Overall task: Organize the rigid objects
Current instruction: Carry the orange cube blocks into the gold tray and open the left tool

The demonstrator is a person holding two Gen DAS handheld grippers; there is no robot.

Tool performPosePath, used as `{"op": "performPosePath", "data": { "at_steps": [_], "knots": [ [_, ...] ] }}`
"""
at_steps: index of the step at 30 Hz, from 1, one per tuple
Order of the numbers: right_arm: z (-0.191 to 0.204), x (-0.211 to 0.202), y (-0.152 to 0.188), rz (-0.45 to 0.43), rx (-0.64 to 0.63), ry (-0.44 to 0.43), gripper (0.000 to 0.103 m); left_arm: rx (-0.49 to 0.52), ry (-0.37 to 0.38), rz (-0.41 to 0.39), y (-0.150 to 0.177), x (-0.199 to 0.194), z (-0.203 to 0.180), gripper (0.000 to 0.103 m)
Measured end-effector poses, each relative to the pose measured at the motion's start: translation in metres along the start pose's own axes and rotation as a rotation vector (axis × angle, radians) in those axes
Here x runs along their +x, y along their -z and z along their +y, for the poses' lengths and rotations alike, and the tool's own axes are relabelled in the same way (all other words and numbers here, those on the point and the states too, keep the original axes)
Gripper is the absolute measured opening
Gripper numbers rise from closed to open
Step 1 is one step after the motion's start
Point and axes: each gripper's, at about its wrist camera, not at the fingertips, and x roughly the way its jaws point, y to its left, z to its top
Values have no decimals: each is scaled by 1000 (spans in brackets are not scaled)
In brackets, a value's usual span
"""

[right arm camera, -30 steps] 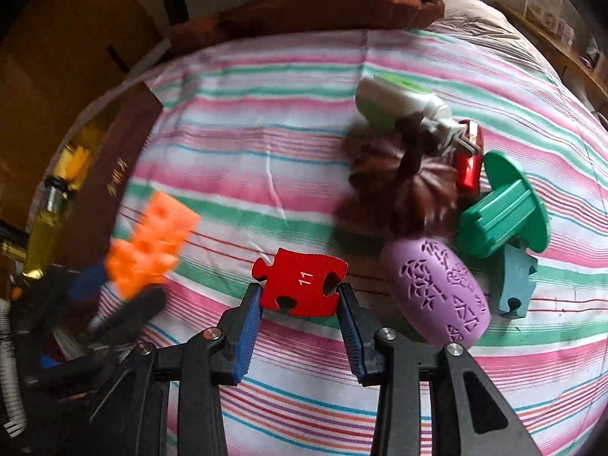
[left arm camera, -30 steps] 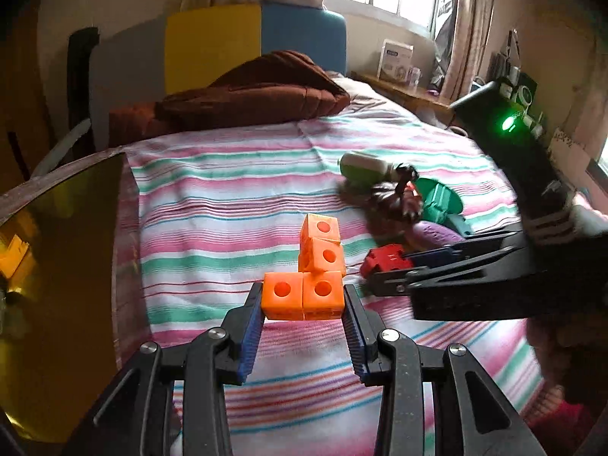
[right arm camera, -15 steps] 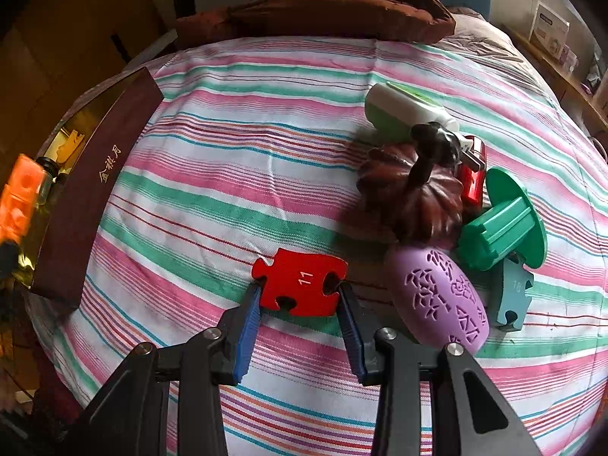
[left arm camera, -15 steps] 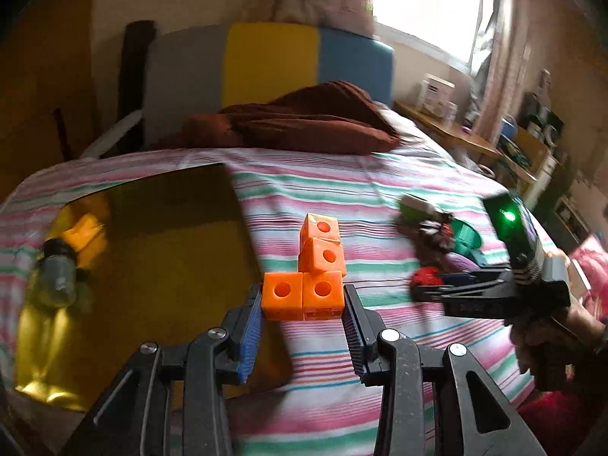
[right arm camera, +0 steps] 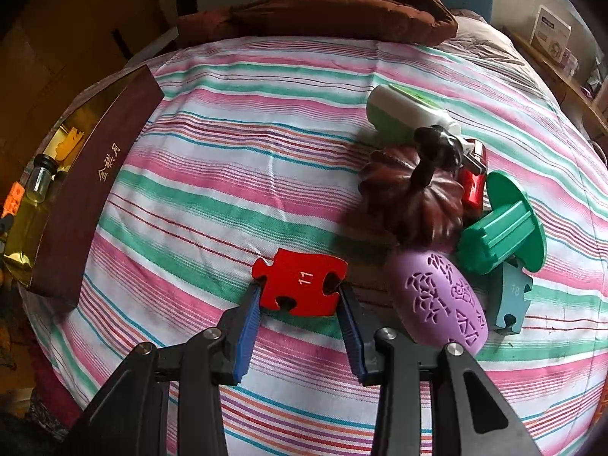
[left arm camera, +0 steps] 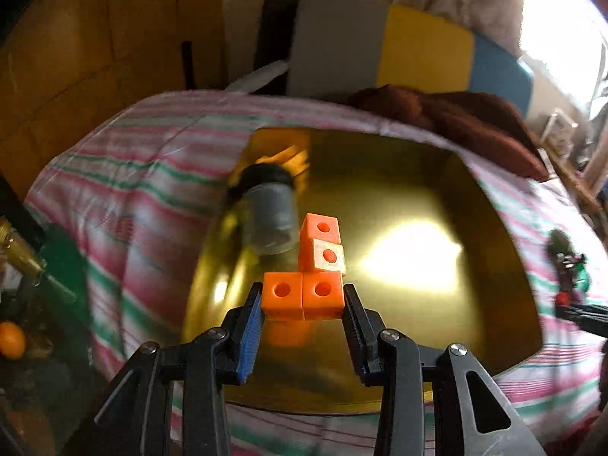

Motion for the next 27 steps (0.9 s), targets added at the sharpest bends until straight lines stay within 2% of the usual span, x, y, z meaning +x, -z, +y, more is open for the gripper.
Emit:
{"op": "performPosePath", "data": {
  "at_steps": [5,8,15,17,19,24,27],
  "knots": [
    [1,0,0,-2,0,6,40,-5,-25,41,-1,16,16,40],
    [1,0,0,-2,0,5,40,11,-76,19,-4,19,20,40],
    [1,1,0,-4,-8,13,40,33,-115,-38,-5,7,19,41],
    [2,1,0,-5,-11,16,40,9,-112,-68,-6,-4,23,53],
    [2,1,-1,-4,-12,16,40,-3,-127,-110,-7,-17,26,58],
    [2,1,-1,-8,-13,23,40,-39,-140,-179,-9,-44,41,60],
    [2,-3,-2,-5,15,25,39,-61,-143,-183,-9,-49,51,63]
  ]
}}
